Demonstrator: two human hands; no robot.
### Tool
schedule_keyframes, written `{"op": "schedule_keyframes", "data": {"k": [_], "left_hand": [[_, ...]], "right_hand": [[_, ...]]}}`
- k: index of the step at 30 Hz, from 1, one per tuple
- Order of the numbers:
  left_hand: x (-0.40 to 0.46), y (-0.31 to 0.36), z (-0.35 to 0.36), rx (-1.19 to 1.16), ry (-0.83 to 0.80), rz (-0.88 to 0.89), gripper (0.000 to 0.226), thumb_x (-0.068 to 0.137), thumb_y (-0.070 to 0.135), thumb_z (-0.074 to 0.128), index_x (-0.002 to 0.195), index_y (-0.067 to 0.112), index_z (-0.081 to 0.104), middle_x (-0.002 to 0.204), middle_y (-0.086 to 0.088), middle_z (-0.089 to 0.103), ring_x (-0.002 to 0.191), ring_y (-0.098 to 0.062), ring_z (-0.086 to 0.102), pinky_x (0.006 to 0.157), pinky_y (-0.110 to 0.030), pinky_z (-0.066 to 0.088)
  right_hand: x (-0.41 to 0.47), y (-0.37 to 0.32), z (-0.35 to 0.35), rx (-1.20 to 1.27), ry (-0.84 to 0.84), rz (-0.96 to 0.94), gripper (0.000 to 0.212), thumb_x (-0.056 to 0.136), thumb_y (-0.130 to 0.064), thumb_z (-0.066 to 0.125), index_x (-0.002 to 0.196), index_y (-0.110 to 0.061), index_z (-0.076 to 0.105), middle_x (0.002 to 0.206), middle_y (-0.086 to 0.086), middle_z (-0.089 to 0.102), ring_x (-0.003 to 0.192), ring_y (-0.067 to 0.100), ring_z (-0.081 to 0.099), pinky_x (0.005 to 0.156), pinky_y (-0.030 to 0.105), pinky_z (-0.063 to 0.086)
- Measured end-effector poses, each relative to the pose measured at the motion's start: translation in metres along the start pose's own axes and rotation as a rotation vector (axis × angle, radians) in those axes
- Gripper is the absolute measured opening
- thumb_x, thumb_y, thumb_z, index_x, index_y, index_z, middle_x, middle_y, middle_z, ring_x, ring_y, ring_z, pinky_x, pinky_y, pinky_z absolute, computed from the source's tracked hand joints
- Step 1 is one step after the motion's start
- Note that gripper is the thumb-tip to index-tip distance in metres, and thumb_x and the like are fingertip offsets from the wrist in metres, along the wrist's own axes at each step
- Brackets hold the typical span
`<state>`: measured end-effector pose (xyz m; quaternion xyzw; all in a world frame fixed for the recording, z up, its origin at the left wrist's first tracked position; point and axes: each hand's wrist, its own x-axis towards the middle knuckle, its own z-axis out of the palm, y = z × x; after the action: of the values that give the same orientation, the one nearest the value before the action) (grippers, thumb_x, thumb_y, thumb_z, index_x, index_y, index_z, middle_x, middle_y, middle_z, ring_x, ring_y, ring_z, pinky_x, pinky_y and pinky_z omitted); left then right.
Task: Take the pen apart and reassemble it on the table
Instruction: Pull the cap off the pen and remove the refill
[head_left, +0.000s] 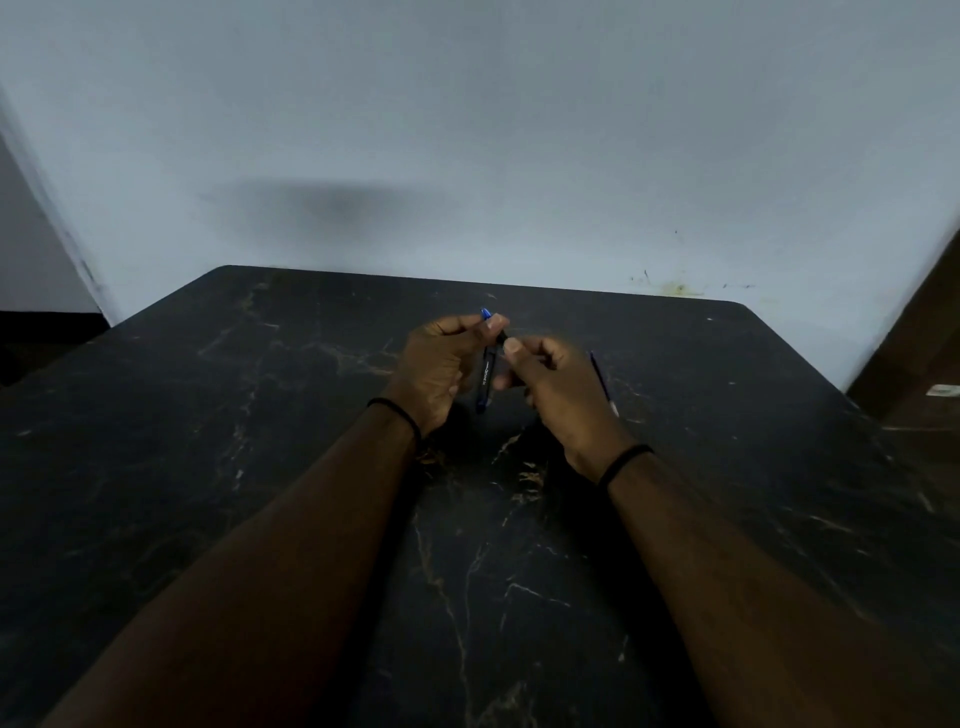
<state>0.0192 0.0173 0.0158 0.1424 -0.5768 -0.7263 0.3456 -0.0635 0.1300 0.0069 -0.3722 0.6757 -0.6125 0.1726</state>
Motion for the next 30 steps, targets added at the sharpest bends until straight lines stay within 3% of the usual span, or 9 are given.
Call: {"op": "schedule_keyframes", "data": {"k": [3,8,10,13,15,19,22,27,30], "left_hand": [[0.0,-0.002,-0.001,-0.019,-0.018,0.001,0.015,0.094,0.009,0.062,0.098,-0.005,0.063,0.04,0.005,0.055,0.029,-0.001,0.047,0.033,-0.011,0.037],[0.005,-0.007,-0.005,0.081,0.066,-0.022,0.052,0.075,0.031,0.075,0.11,-0.007,0.067,0.04,0.009,0.045,0.033,-0.007,0.025,0.036,-0.018,0.02],[0.006,-0.008,-0.005,0.079,0.075,-0.022,0.058,0.07,0.035,0.076,0.109,-0.006,0.067,0.043,0.005,0.04,0.035,-0.008,0.021,0.038,-0.019,0.016],[0.005,-0.007,-0.005,0.07,0.071,-0.018,0.046,0.071,0.036,0.076,0.098,-0.001,0.07,0.05,-0.002,0.036,0.036,-0.009,0.021,0.039,-0.022,0.016],[0.006,-0.006,-0.006,0.069,0.084,-0.024,0.032,0.081,0.029,0.074,0.096,0.002,0.071,0.048,0.0,0.038,0.036,-0.009,0.022,0.038,-0.021,0.017],[0.005,-0.006,-0.005,0.08,0.114,-0.029,0.033,0.087,0.023,0.07,0.105,-0.005,0.069,0.044,0.004,0.042,0.036,-0.009,0.022,0.037,-0.02,0.019],[0.005,-0.004,-0.005,0.099,0.13,-0.027,0.027,0.088,0.023,0.07,0.1,-0.001,0.071,0.049,0.001,0.044,0.039,-0.01,0.021,0.041,-0.024,0.014],[0.003,-0.001,-0.005,0.089,0.15,-0.035,0.018,0.09,0.023,0.068,0.092,0.006,0.072,0.08,-0.017,0.047,0.043,-0.013,0.02,0.048,-0.034,0.01],[0.004,0.001,-0.006,0.07,0.231,-0.013,0.015,0.091,0.024,0.068,0.089,0.009,0.07,0.087,-0.018,0.056,0.04,-0.009,0.024,0.04,-0.025,0.014]], "right_hand": [[0.001,0.001,0.001,-0.053,0.001,0.0,0.031,0.105,-0.025,0.046,0.092,-0.01,0.071,0.076,-0.004,0.069,0.058,-0.006,0.055,0.066,0.022,0.039],[-0.002,0.0,-0.001,-0.032,0.032,-0.042,0.004,0.095,-0.012,0.065,0.092,-0.01,0.066,0.088,0.011,0.071,0.065,0.007,0.056,0.064,0.024,0.045],[-0.003,0.001,-0.002,-0.049,0.047,-0.059,0.008,0.09,-0.01,0.07,0.094,-0.011,0.062,0.092,0.012,0.07,0.069,0.012,0.058,0.064,0.025,0.047],[-0.003,0.001,-0.002,-0.15,0.089,-0.099,0.017,0.087,-0.014,0.074,0.097,-0.015,0.059,0.092,-0.001,0.066,0.079,0.009,0.059,0.068,0.025,0.045],[-0.002,0.001,-0.003,-0.162,0.096,-0.104,0.014,0.09,-0.021,0.072,0.099,-0.017,0.062,0.094,0.0,0.069,0.084,0.012,0.064,0.072,0.028,0.049],[-0.002,0.002,-0.002,-0.259,0.086,-0.164,0.019,0.098,-0.029,0.06,0.092,-0.016,0.071,0.083,0.003,0.073,0.08,0.015,0.067,0.07,0.027,0.047],[-0.001,0.005,-0.002,-0.322,0.094,-0.182,0.022,0.097,-0.028,0.059,0.083,-0.015,0.07,0.079,0.002,0.071,0.076,0.016,0.066,0.071,0.031,0.049],[0.001,0.013,-0.002,-0.394,0.166,-0.205,0.023,0.094,-0.036,0.057,0.077,-0.023,0.064,0.071,-0.003,0.066,0.067,0.011,0.061,0.065,0.035,0.051],[0.003,0.016,-0.001,-0.436,0.2,-0.252,0.022,0.09,-0.041,0.054,0.075,-0.027,0.06,0.067,-0.008,0.061,0.063,0.006,0.057,0.063,0.035,0.052]]}}
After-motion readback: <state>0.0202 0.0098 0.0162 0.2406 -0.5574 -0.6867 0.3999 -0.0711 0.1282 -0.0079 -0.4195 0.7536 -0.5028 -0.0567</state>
